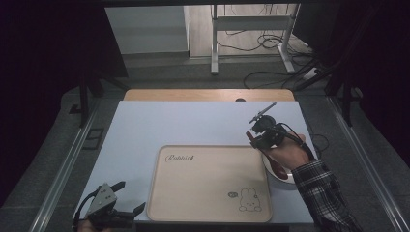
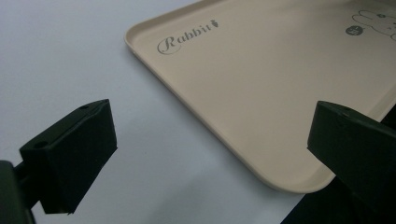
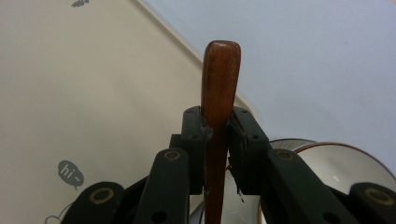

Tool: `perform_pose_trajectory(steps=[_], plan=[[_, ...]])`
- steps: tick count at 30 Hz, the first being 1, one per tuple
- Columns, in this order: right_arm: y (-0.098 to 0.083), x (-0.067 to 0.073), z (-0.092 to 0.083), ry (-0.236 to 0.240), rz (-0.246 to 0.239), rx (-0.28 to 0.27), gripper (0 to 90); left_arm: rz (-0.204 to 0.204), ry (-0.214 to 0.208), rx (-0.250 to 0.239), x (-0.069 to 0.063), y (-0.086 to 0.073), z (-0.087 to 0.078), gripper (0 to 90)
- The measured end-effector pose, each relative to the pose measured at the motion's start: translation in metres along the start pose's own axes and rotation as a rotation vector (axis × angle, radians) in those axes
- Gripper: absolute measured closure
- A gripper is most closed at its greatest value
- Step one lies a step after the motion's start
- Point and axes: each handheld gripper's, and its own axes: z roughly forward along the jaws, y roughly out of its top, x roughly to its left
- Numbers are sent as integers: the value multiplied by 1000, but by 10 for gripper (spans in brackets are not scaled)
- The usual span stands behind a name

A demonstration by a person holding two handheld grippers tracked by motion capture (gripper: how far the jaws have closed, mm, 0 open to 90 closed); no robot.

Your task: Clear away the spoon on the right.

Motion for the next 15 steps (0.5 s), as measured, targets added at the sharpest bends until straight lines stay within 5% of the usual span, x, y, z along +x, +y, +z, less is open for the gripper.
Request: perform_pose_trajectory(steps=[15], plan=[[-11, 30, 19, 65, -16, 93, 771, 1, -3, 3, 0, 0, 0, 10]])
